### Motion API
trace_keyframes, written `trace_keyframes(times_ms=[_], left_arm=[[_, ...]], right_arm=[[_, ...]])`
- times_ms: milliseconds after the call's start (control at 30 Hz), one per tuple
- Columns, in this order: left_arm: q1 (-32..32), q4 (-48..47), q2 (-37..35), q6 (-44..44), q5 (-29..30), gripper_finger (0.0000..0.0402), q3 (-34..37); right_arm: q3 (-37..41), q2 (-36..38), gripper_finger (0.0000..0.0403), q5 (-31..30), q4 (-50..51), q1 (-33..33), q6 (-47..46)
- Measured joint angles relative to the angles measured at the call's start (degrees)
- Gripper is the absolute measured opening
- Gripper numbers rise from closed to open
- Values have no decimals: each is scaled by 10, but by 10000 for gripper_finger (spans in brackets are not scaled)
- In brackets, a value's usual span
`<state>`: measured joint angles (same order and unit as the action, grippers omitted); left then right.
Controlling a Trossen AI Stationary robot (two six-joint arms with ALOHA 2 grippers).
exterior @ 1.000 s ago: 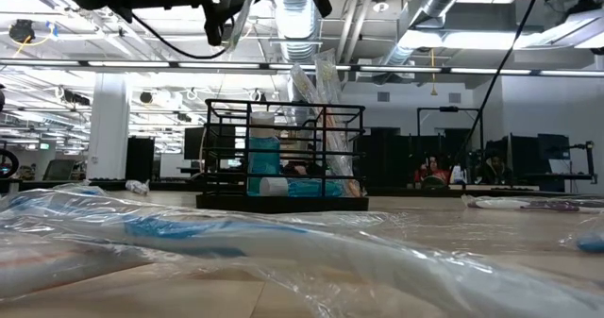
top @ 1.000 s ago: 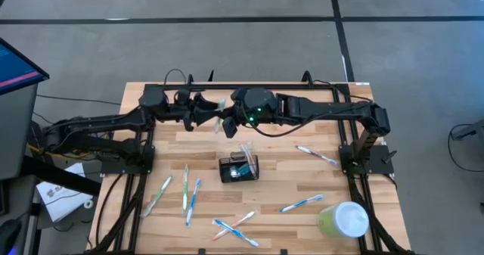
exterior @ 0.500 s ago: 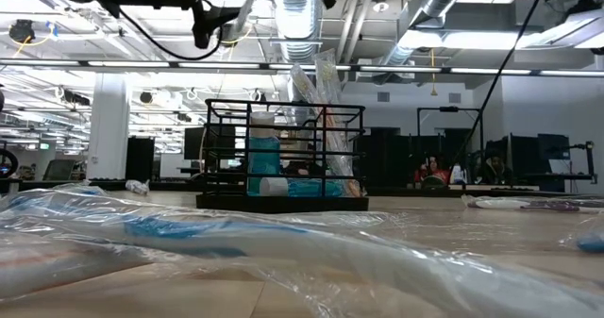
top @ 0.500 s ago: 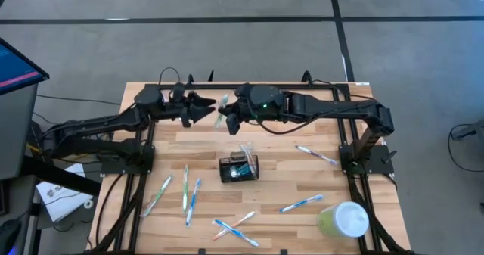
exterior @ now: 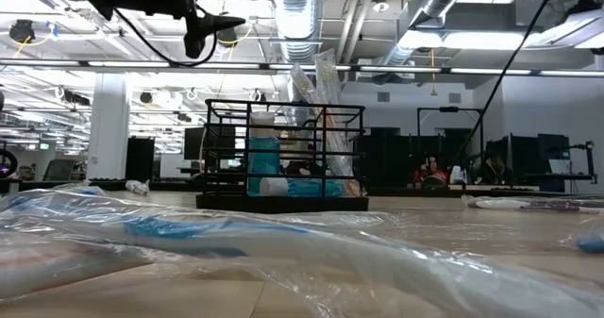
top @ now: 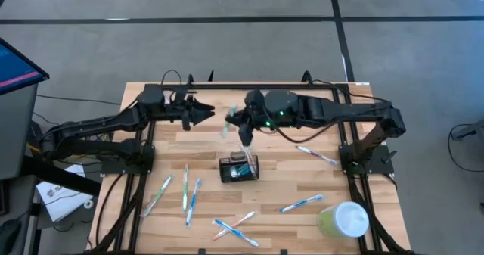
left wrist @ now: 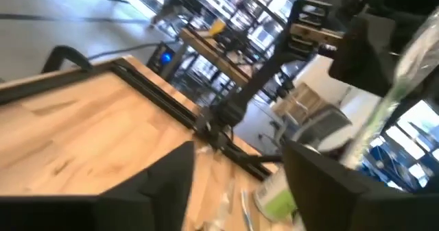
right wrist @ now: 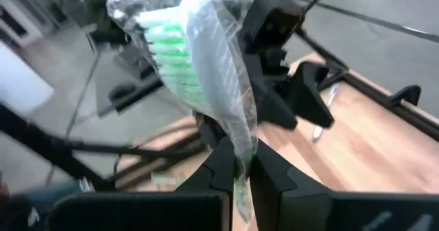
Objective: Pick & Place toothbrushing station
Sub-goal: Put the top right green toothbrush into the bottom right section of the mesh organizer
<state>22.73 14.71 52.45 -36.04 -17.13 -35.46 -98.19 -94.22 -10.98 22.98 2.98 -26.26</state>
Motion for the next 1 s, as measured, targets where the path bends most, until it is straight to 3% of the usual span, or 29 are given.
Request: trace_keyframes(times_ms=[300, 433, 567, 700, 1000], left_arm=[[-70, -5, 2, 11, 7, 15, 0], [-110, -4, 2, -5, 84, 5, 0], [-156, -4, 2, -4, 162, 1, 0], [-202, -4, 2, -4, 237, 1, 0], [-243, -10, 2, -7, 266, 1, 0]], right_arm=[[1, 22, 14, -47, 100, 80, 32], [0, 28, 14, -69, 119, 118, 44], [1, 23, 14, -137, 165, 157, 53], [36, 31, 14, -162, 140, 180, 39], [192, 56, 14, -176, 13, 183, -8]])
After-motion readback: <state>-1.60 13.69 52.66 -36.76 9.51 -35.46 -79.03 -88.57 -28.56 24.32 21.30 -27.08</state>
